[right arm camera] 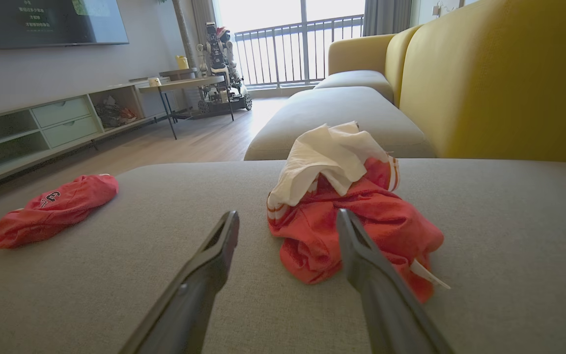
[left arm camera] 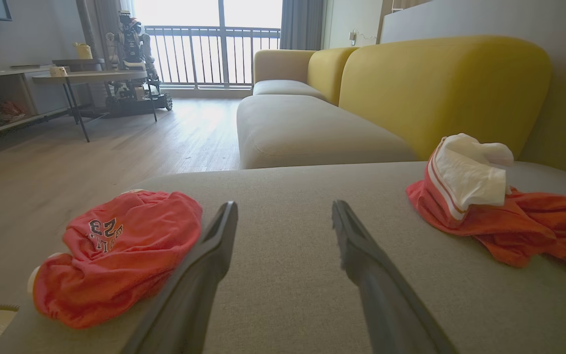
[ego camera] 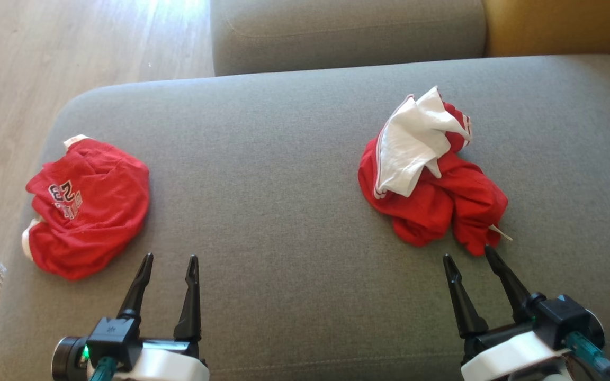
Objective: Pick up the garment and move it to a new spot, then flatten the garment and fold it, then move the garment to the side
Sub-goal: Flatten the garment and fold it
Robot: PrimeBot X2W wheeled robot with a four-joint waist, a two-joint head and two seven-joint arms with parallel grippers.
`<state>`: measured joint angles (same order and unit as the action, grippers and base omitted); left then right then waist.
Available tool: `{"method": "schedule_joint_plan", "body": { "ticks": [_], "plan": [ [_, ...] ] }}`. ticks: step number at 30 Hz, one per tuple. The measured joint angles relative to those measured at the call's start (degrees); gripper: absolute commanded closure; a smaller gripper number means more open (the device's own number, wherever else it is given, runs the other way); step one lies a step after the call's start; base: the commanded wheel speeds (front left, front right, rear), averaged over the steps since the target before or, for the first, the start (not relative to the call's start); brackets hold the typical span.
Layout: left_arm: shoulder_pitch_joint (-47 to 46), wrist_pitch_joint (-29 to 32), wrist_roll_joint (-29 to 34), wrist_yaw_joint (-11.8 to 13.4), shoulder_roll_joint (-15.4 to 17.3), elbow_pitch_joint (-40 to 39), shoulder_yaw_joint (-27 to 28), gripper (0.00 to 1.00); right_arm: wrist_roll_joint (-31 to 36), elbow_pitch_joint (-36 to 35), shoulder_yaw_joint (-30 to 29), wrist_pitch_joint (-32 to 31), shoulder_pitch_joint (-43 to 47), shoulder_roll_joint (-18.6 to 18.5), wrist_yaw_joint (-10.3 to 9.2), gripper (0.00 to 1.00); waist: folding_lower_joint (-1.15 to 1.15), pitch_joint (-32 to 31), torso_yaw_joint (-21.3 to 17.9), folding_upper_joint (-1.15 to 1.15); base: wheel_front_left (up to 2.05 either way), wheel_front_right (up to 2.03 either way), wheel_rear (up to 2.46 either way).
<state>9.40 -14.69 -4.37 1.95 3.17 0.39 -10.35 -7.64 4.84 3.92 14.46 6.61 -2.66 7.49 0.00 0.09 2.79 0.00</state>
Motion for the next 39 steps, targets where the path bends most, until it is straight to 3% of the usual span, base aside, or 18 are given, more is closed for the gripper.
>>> {"method": "schedule_joint_plan", "body": {
  "ticks": [6,10,18,26,30,39],
  "plan": [
    [-1.1,0.0,-0.5,-1.6,0.0,1.0,-0.8,0.00,-0.7,-2.5,1.6,0.0,-0.2,0.0,0.00,0.00,0.00,1.4,-1.4,0.00,0.00,0.00,0.00],
    [-6.7,0.0,-0.9,-3.8,0.0,2.1,-3.0,0.00,-0.6,-3.9,2.5,0.0,-1.4,0.0,0.00,0.00,0.00,3.8,-2.7,0.00,0.00,0.00,0.00],
    [-21.7,0.0,0.2,-8.9,-0.2,10.8,-13.5,0.00,-0.7,-5.5,3.5,0.0,-6.5,0.0,0.01,0.00,0.00,9.5,-7.1,0.00,0.00,0.00,0.00],
    [-35.0,0.0,-0.4,-9.1,-0.3,24.2,-23.5,0.00,-2.6,-6.5,4.2,0.0,-9.1,0.0,0.00,0.00,0.00,14.9,-12.6,0.00,0.00,0.00,0.00],
    [-39.8,0.0,-0.4,-9.0,-0.2,27.8,-23.8,0.00,-4.6,-6.5,4.3,0.0,-9.7,0.0,0.00,0.00,0.00,17.3,-15.3,0.00,0.00,0.00,0.00],
    [-43.4,0.0,1.1,-5.9,-0.1,32.0,-22.0,0.00,-6.9,-6.9,5.8,0.0,-9.9,0.0,0.00,0.00,0.00,20.9,-18.7,0.00,0.00,0.00,0.00]
  ]
}}
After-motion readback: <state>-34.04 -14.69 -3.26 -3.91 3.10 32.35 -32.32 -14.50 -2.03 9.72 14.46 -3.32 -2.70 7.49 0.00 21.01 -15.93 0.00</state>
